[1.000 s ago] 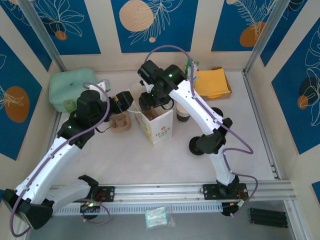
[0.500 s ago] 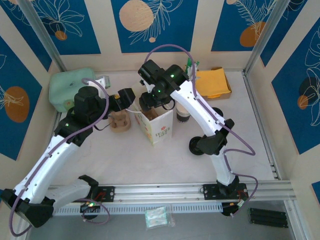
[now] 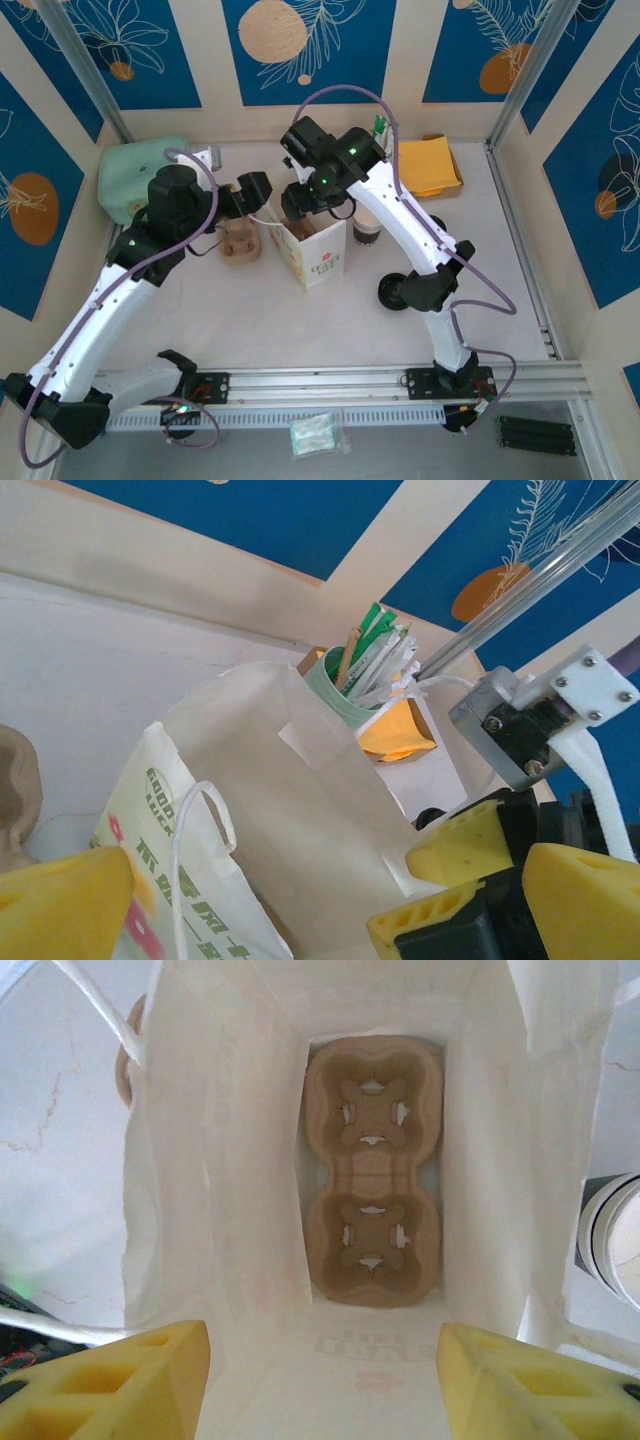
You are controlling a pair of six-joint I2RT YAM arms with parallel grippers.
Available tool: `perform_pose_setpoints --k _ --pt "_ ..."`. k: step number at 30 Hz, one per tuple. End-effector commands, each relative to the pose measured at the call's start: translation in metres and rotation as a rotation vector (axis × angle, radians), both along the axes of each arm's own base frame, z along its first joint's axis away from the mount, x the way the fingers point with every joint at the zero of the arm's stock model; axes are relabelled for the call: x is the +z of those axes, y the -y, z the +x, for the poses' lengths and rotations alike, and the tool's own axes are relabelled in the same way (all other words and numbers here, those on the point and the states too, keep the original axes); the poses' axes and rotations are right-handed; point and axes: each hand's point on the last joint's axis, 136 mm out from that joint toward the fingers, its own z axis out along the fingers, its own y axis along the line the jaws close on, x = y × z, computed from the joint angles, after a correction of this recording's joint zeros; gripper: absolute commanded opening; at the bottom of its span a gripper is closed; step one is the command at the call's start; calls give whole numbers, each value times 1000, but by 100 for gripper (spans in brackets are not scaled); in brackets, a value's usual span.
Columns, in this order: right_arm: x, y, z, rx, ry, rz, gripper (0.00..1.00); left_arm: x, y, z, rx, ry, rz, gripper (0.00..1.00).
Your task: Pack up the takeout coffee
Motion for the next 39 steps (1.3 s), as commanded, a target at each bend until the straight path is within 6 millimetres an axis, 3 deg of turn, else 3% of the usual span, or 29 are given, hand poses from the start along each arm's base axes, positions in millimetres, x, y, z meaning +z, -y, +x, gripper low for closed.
perform_pose_setpoints --k 1,11,16,22,28,34,39 --pt "30 9 -12 20 49 47 62 13 5 -4 -39 24 3 99" --pt "71 30 -17 -7 114 141 62 32 20 -8 -80 51 -4 99" --pt "90 63 -15 -75 156 171 62 42 36 -12 -118 72 2 99" --pt "90 117 -6 -207 166 166 65 45 61 -16 -175 85 30 99" --pt "56 176 8 -383 113 128 67 33 80 -15 -219 68 57 99" --pt "-10 235 25 -609 -14 103 69 24 92 -11 -252 55 72 99" --pt "-59 272 35 -749 -116 87 68 18 102 -8 -285 43 78 99"
